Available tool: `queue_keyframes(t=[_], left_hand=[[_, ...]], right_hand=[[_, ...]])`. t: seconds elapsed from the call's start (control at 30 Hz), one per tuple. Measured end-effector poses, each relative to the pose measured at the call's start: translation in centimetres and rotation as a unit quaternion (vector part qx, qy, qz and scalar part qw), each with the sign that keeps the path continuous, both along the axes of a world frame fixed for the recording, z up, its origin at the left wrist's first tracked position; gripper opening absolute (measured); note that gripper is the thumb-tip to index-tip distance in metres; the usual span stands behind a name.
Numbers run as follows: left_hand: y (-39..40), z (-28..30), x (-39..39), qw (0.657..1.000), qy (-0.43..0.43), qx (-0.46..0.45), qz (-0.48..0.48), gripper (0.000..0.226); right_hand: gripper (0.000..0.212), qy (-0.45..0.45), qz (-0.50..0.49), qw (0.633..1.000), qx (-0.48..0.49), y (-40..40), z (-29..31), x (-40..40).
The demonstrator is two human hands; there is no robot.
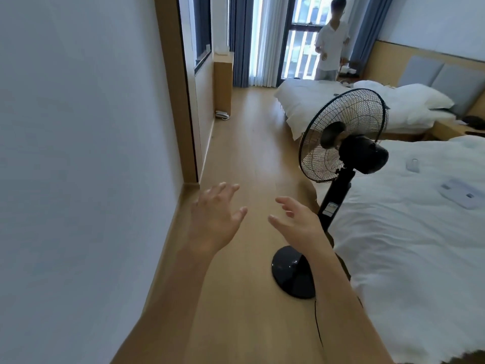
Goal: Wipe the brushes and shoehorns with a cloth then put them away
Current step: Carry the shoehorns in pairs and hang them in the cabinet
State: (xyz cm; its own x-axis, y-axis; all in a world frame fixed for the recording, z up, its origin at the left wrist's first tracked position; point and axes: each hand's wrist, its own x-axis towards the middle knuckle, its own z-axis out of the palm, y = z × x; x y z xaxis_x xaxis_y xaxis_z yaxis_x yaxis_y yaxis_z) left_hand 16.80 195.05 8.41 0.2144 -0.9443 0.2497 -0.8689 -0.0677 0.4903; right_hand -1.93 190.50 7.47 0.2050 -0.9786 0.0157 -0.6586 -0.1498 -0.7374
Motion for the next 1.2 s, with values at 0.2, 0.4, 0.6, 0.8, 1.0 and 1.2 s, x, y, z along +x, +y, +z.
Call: queue_keyframes(t=[0.2, 0.4, 0.6, 0.8, 1.0, 1.2], left_hand=[[-9.6, -0.7, 4.6, 1.000, -0.018, 0.011, -0.002, 0.056], [-21.4, 0.4, 8.9, 0.999, -0.026, 0.015, 0.030, 0.055], [-33.7, 2.1, 11.7, 0.998, -0.015, 0.013, 0.055, 0.057], [-43.2, 0.8, 14.4, 0.998, 0.009, 0.027, 0.047, 0.056], [-55.6, -1.4, 17.6, 0.999, 0.008, 0.032, 0.011, 0.056], [-70.2, -1.7, 21.3, 0.998, 0.016, 0.024, -0.059, 0.055]], right_hand=[[0.051, -0.002, 0.018, 1.000, -0.001, -10.4, -1.8, 4.9], [0.052, -0.014, 0.047, 0.999, -0.005, -23.8, -1.8, 10.5], [0.052, -0.005, 0.071, 0.997, -0.020, -36.8, 0.1, 14.3], [0.051, -0.004, 0.080, 0.997, -0.004, -46.1, -0.8, 16.9], [0.051, 0.010, 0.039, 0.999, -0.005, -56.7, -2.7, 18.9], [0.054, 0.039, -0.045, 0.998, -0.019, -68.5, -2.5, 21.6]])
